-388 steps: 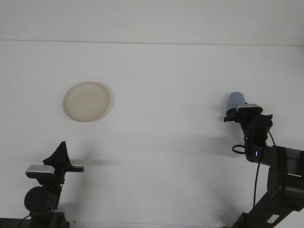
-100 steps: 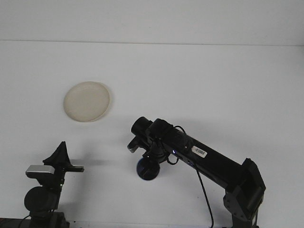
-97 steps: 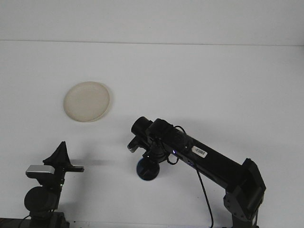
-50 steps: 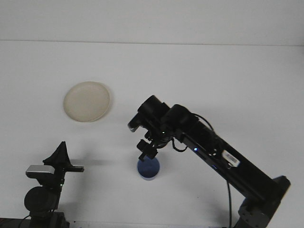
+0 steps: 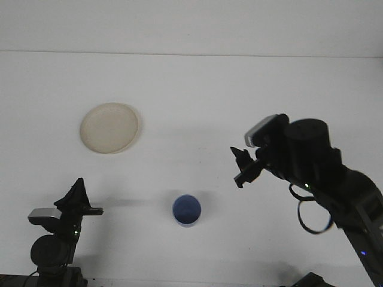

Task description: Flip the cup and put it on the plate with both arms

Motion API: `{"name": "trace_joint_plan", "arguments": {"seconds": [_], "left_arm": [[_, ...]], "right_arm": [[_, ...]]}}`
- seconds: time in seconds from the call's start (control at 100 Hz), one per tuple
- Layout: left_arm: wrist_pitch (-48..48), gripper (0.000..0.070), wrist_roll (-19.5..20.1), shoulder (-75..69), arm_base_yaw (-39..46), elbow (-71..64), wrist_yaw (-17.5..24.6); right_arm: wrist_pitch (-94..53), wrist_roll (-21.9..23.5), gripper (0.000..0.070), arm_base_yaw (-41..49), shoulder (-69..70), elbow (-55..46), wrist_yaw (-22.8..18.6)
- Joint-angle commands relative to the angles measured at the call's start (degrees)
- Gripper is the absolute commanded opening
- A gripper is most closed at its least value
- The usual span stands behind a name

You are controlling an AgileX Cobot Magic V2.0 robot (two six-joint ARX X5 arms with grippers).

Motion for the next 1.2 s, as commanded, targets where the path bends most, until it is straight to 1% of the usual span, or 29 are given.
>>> {"name": "trace_joint_plan", "arguments": {"seconds": [0.0,0.1,0.21,0.29,0.37,0.47,0.56,0.62,0.71,0.73,0.76,0.82,0.89,0.94,0.98,1.02,1.11,1.19], "left_arm": [[0.5,0.0011,-4.7,0.0,-0.1,0.4,1.7],[0.1,0.0011,-4.7,0.5,-0.1,2.5,5.9],[-3.5,0.0011,-4.5,3.2,-0.1,7.0,10.5],[-6.6,0.0011,-3.6,6.5,-0.1,10.8,12.6],[-9.6,0.0011,-1.7,11.5,-0.2,15.2,14.3],[-12.3,0.0011,0.9,19.3,-0.2,21.4,16.3],[-15.7,0.0011,3.7,27.3,-0.2,27.9,18.9],[-19.3,0.0011,5.2,32.8,-0.3,32.7,21.0],[-25.9,0.0025,6.5,40.9,-1.0,40.0,23.7],[-27.2,0.0044,6.8,42.4,-1.3,41.3,24.3],[-29.2,0.0093,7.1,44.7,-1.8,43.5,25.4],[-32.5,0.0226,8.1,48.9,-3.0,47.3,27.1],[-35.6,0.0389,8.3,52.9,-4.7,51.1,27.3],[-37.2,0.0474,9.1,55.3,-6.3,53.5,27.3],[-38.5,0.0508,10.0,57.1,-7.6,55.2,27.3],[-39.8,0.0509,10.9,58.9,-9.0,56.8,27.3],[-43.1,0.0509,11.5,62.8,-12.0,60.5,27.3],[-46.6,0.0509,13.2,66.4,-15.0,63.7,27.3]], "right_arm": [[5.6,-0.7,0.0370,-1.2,-6.1,-7.9,-0.1],[13.9,-0.7,0.0363,-3.7,-16.0,-20.4,0.5],[21.7,-0.6,0.0346,-5.9,-26.2,-33.0,2.6],[25.9,-0.2,0.0346,-6.9,-32.4,-40.5,3.9],[28.9,0.0,0.0346,-7.6,-38.2,-47.0,5.6],[30.3,0.7,0.0346,-7.7,-44.9,-53.6,10.5],[30.7,0.8,0.0346,-7.7,-50.4,-58.3,13.5],[31.3,1.0,0.0347,-7.7,-53.2,-60.4,15.0],[33.4,0.9,0.0346,-7.7,-55.8,-60.9,15.1],[33.2,0.9,0.0347,-7.8,-55.9,-60.9,15.2],[32.8,0.9,0.0346,-7.8,-55.9,-60.9,15.6],[32.7,0.9,0.0347,-7.7,-55.9,-60.9,16.6],[32.9,0.9,0.0347,-7.8,-55.8,-60.9,16.4],[32.9,0.9,0.0347,-7.7,-55.7,-60.9,16.4],[32.9,0.9,0.0347,-7.7,-55.7,-60.9,16.4],[32.9,0.9,0.0347,-7.7,-55.7,-60.9,16.4],[32.9,0.9,0.0347,-7.7,-55.7,-60.9,16.4],[32.9,0.9,0.0347,-7.8,-55.7,-60.9,16.4]]}}
